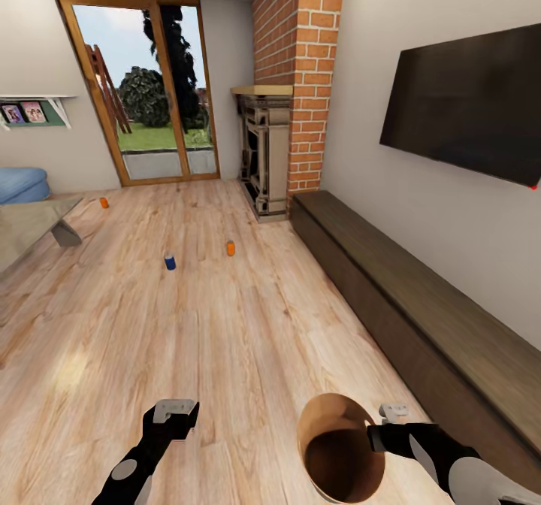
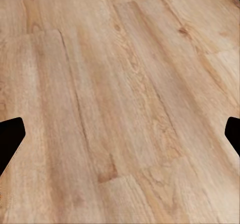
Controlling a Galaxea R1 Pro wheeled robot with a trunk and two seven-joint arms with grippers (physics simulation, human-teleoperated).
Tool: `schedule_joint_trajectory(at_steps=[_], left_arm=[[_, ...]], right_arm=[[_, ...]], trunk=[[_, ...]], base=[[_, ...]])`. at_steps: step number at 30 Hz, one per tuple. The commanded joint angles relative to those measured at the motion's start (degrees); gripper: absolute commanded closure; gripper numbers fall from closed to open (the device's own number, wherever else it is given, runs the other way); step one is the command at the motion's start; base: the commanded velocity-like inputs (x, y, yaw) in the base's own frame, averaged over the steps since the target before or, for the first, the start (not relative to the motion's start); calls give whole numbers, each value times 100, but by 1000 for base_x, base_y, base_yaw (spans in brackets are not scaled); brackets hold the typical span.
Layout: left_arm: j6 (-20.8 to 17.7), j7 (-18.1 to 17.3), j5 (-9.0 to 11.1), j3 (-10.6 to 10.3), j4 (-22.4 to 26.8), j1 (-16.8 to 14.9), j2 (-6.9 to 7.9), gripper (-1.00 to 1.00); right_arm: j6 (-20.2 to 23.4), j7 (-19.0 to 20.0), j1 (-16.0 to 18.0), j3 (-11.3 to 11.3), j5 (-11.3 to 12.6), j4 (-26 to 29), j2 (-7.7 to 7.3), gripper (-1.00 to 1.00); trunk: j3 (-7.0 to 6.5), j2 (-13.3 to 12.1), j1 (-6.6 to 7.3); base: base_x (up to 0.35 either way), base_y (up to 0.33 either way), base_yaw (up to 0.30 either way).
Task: Put the three can of soda from the living room inside the tash can in the kitchen.
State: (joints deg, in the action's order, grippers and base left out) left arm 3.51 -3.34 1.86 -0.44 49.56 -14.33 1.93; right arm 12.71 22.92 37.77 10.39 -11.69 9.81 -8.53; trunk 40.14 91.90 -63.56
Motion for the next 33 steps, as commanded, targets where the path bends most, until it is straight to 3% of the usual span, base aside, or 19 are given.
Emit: schedule_joint_trajectory(at_steps=[1, 20, 33], left_arm=[[0, 0, 0, 0, -2, 0, 0, -100], [-8, -2, -1, -8, -11, 0, -1, -100], [-8, 0, -1, -9, -8, 0, -1, -100]], right_arm=[[13, 55, 2, 50, 62, 3, 1, 100], [13, 55, 2, 50, 62, 12, -7, 100], [13, 39, 2, 54, 62, 12, -8, 100]], trunk=[[-1, 0, 0], [-1, 0, 0], [-1, 0, 0]], base=[[322, 0, 165], [308, 0, 209], [305, 0, -44]])
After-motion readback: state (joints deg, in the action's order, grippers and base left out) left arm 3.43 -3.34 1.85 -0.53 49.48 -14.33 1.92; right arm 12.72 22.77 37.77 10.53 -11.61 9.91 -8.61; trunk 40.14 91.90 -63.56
